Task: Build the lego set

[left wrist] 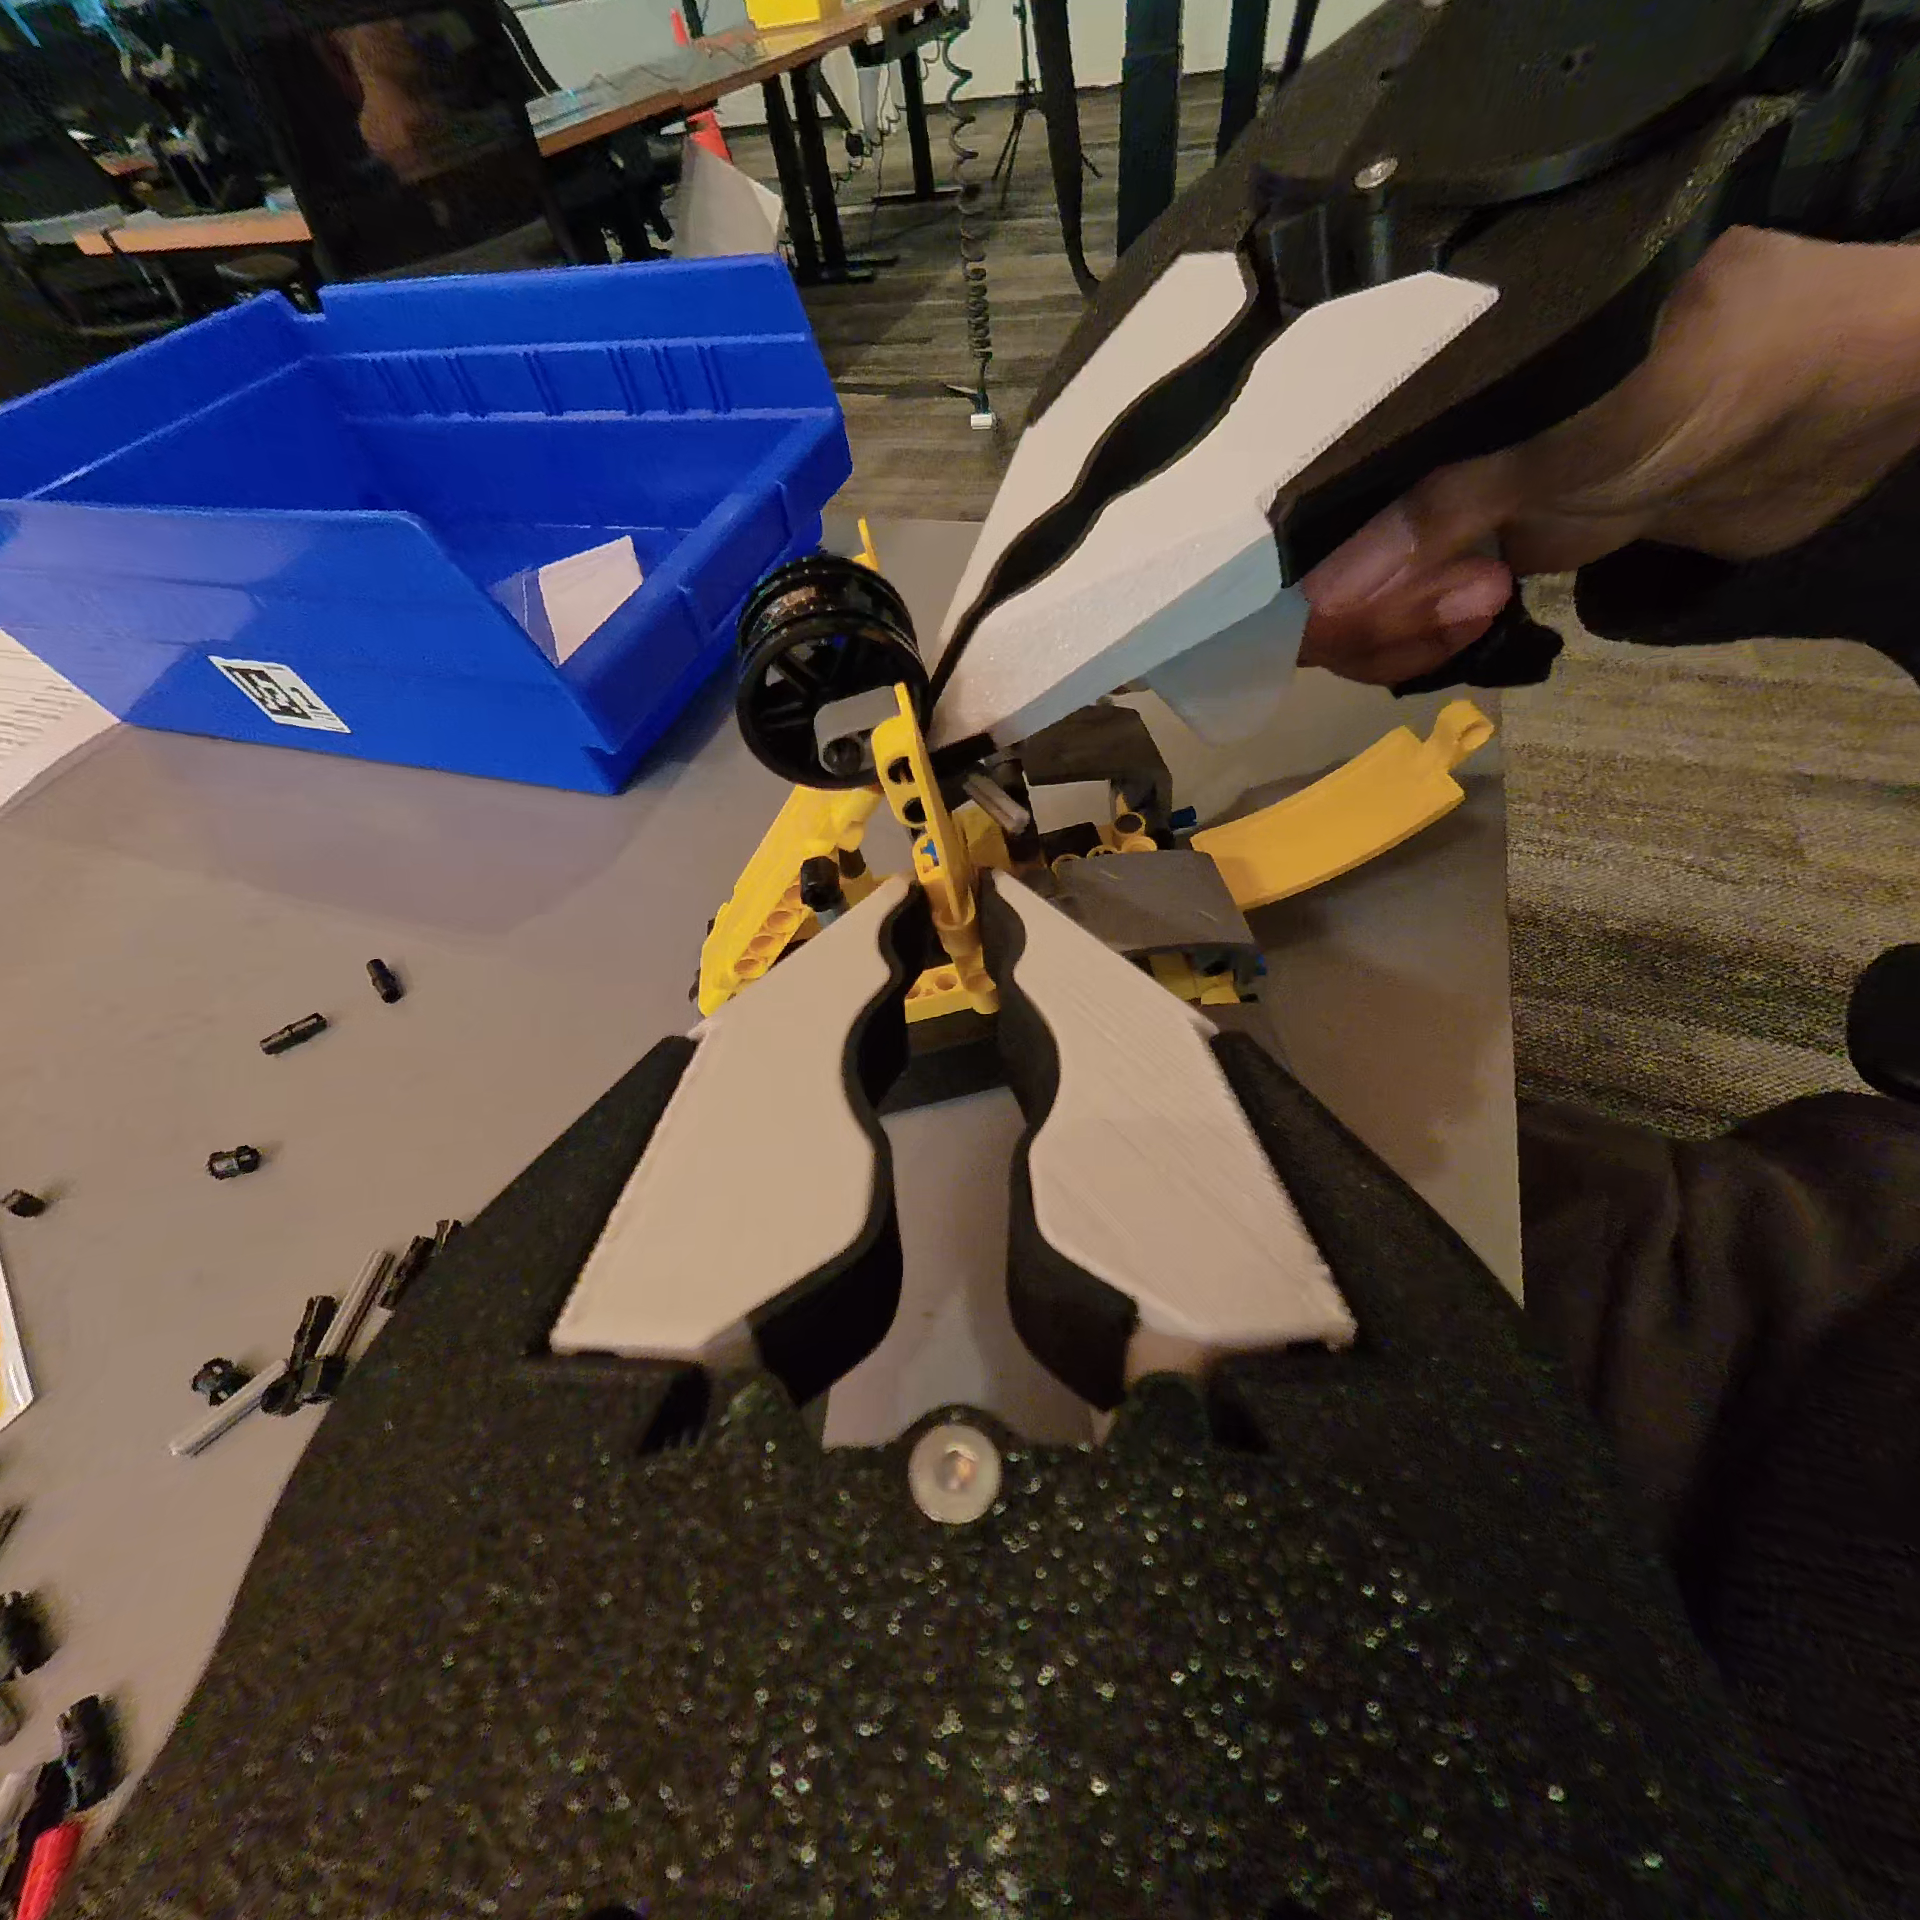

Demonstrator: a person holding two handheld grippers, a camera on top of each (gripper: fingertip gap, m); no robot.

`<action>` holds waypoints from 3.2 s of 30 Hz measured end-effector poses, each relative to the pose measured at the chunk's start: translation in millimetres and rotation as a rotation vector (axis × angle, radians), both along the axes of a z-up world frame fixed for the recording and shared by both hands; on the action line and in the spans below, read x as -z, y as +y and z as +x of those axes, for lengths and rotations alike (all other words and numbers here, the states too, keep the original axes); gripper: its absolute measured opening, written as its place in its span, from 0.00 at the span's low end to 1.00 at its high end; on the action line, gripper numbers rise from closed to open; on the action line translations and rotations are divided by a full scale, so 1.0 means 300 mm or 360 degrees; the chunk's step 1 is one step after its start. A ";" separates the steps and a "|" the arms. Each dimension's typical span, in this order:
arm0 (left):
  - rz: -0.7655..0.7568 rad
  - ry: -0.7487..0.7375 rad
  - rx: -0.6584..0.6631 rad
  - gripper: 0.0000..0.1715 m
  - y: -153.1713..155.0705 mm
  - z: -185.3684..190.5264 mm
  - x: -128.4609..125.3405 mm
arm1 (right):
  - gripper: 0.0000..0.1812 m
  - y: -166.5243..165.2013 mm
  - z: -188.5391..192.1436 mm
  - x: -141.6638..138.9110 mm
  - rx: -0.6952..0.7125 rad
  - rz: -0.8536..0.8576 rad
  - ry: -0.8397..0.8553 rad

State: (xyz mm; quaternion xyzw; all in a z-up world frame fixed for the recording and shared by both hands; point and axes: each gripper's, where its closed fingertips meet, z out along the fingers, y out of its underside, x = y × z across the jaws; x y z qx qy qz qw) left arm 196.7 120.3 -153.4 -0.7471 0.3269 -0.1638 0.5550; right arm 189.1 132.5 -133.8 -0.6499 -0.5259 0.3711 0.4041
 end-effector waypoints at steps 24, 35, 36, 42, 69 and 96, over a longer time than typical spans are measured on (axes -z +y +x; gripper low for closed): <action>0.0060 0.0058 -0.0038 0.05 0.001 0.001 -0.001 | 0.10 -0.042 0.062 -0.012 0.0075 0.0179 -0.0035; 0.0075 0.0075 -0.0053 0.05 0.003 0.000 -0.001 | 0.06 -0.072 0.036 0.010 -0.0003 0.0323 -0.0127; 0.0075 0.0075 -0.0054 0.05 0.003 -0.001 -0.001 | 0.03 -0.065 0.037 0.010 0.0014 0.0347 -0.0139; 0.0073 0.0074 -0.0061 0.05 0.005 -0.001 0.000 | 0.02 -0.065 0.035 0.012 0.0012 0.0387 -0.0215; 0.0089 0.0087 -0.0103 0.05 0.012 -0.004 -0.002 | 0.10 0.007 0.165 -0.112 0.0398 0.0506 0.0030; 0.0053 0.0052 -0.0063 0.05 0.008 -0.001 -0.001 | 0.01 -0.010 0.171 -0.020 0.0704 0.0554 0.0161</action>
